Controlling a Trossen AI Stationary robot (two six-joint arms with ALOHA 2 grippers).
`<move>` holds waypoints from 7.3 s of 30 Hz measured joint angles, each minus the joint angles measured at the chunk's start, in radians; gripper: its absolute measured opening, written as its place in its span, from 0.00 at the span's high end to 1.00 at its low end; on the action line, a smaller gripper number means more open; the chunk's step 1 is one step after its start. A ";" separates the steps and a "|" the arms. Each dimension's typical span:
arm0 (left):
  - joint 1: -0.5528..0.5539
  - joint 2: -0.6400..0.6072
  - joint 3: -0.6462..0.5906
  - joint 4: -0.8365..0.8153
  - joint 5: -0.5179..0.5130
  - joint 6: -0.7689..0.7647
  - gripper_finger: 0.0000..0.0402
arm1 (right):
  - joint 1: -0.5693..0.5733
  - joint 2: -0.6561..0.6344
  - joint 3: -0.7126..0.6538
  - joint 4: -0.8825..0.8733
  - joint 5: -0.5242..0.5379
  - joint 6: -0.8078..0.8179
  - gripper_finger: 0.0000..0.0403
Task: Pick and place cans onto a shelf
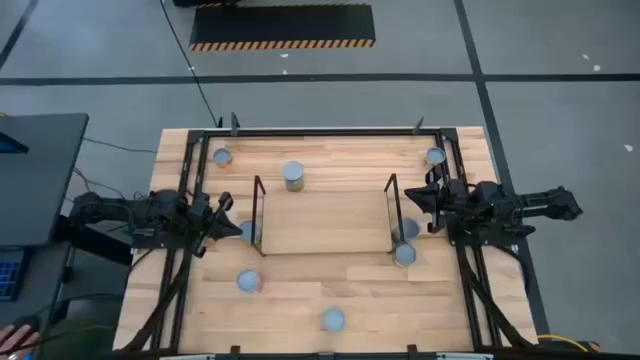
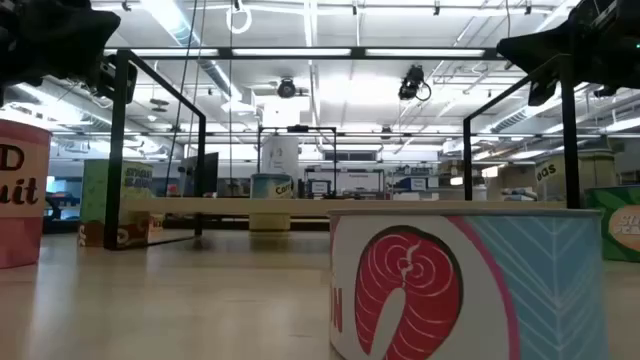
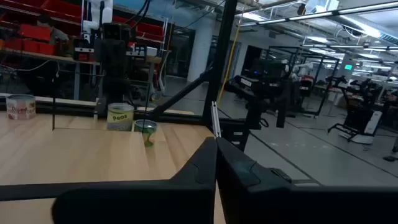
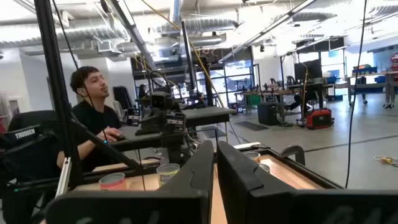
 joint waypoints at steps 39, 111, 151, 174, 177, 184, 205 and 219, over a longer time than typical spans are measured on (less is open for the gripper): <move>0.000 0.000 0.000 0.000 0.000 -0.001 0.97 | 0.000 0.000 0.000 0.000 0.000 0.000 0.94; 0.000 0.000 0.000 0.000 0.000 0.000 0.97 | -0.003 0.200 0.502 -0.722 -0.414 0.477 0.16; 0.000 0.000 0.000 0.000 0.000 0.000 0.97 | 0.064 0.929 0.692 -1.265 -0.242 0.265 0.09; 0.000 0.000 0.000 0.000 0.000 0.000 0.97 | 0.073 0.920 0.669 -1.242 -0.312 0.284 0.02; 0.000 0.000 0.000 0.000 0.000 0.000 0.97 | 0.073 0.919 0.693 -1.254 -0.314 0.274 0.02; 0.000 0.000 0.000 0.000 0.000 -0.001 0.97 | 0.122 0.927 0.726 -1.277 -0.273 0.335 0.03; 0.000 0.000 0.000 -0.004 0.000 0.000 0.97 | 0.266 0.967 0.699 -1.260 -0.106 0.455 0.03; 0.000 0.000 0.000 -0.003 0.000 0.000 0.97 | 0.295 0.963 0.653 -1.244 -0.077 0.500 0.18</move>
